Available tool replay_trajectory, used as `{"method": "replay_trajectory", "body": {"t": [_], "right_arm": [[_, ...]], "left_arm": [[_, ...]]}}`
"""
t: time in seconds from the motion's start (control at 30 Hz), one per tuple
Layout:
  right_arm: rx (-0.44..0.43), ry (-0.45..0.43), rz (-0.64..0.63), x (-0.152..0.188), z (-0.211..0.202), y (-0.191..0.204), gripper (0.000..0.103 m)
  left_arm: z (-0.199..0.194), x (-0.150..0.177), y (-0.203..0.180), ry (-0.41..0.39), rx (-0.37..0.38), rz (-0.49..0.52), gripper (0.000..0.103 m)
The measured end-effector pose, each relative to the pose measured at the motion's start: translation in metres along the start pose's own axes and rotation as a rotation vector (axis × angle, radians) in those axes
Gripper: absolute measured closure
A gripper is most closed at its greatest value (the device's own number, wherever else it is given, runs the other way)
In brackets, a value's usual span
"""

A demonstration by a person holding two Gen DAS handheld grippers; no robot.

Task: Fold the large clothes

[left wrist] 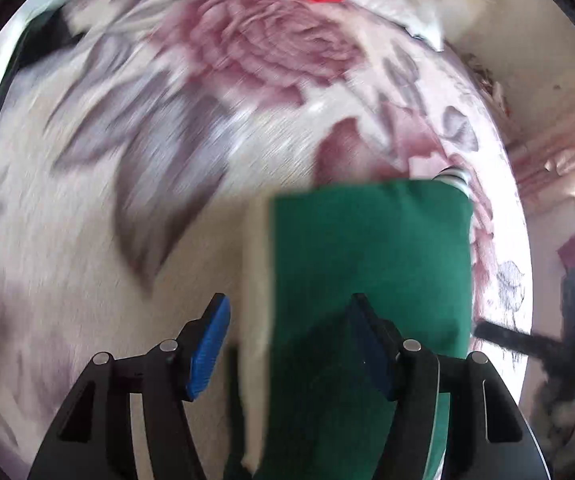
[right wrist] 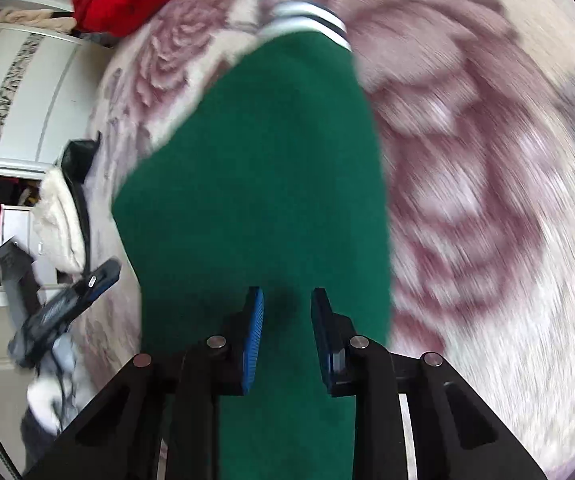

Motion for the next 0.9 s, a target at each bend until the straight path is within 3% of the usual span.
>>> {"method": "replay_trajectory", "body": {"t": [0.07, 0.13, 0.17, 0.2, 0.23, 0.3, 0.37, 0.5, 0.63, 0.7, 0.77, 0.9], "right_arm": [[-0.018, -0.030, 0.016, -0.032, 0.018, 0.003, 0.076], [0.044, -0.011, 0.020, -0.061, 0.044, 0.000, 0.076], [0.086, 0.006, 0.028, -0.074, 0.056, -0.002, 0.077], [0.120, 0.027, 0.042, -0.081, 0.062, -0.005, 0.088], [0.148, 0.049, 0.063, -0.087, 0.071, -0.010, 0.090], [0.173, 0.058, 0.042, -0.091, 0.076, -0.008, 0.092], [0.202, 0.071, 0.003, -0.092, 0.077, -0.007, 0.092], [0.148, 0.116, 0.028, -0.087, 0.061, -0.011, 0.090], [0.058, 0.162, 0.021, -0.029, 0.015, -0.009, 0.084], [0.009, 0.179, -0.001, 0.020, -0.014, -0.009, 0.067], [0.028, 0.196, -0.004, 0.071, -0.037, -0.016, 0.058], [0.009, 0.251, 0.070, 0.169, -0.073, -0.039, 0.058]], "left_arm": [[0.032, -0.016, 0.000, 0.033, -0.009, -0.004, 0.044], [0.076, -0.031, 0.008, 0.107, -0.031, -0.043, 0.043], [0.090, -0.035, 0.011, 0.131, -0.034, -0.057, 0.041], [0.105, -0.040, 0.017, 0.143, -0.054, -0.057, 0.033], [0.112, -0.049, 0.012, 0.145, -0.052, -0.056, 0.026], [0.117, -0.050, 0.017, 0.140, -0.024, -0.052, 0.023], [0.114, -0.048, 0.013, 0.137, -0.043, -0.024, 0.023], [0.088, -0.035, -0.001, 0.127, -0.054, -0.018, 0.024], [0.017, 0.006, -0.013, 0.066, 0.021, -0.001, 0.024], [-0.020, 0.032, -0.012, 0.043, 0.033, 0.005, 0.024], [-0.048, 0.061, -0.009, 0.042, 0.044, -0.003, 0.024], [-0.090, 0.131, 0.006, 0.077, 0.052, -0.043, 0.024]]}}
Point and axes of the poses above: each gripper's, at about its wrist camera, not at the fingertips, and z roughly the way its jaws point, y to its left, x to its underside, the point moved 5 cm from there along z, roughly the way its jaws point, and after that the axes turned 5 degrees about y, right-handed, at the moved point
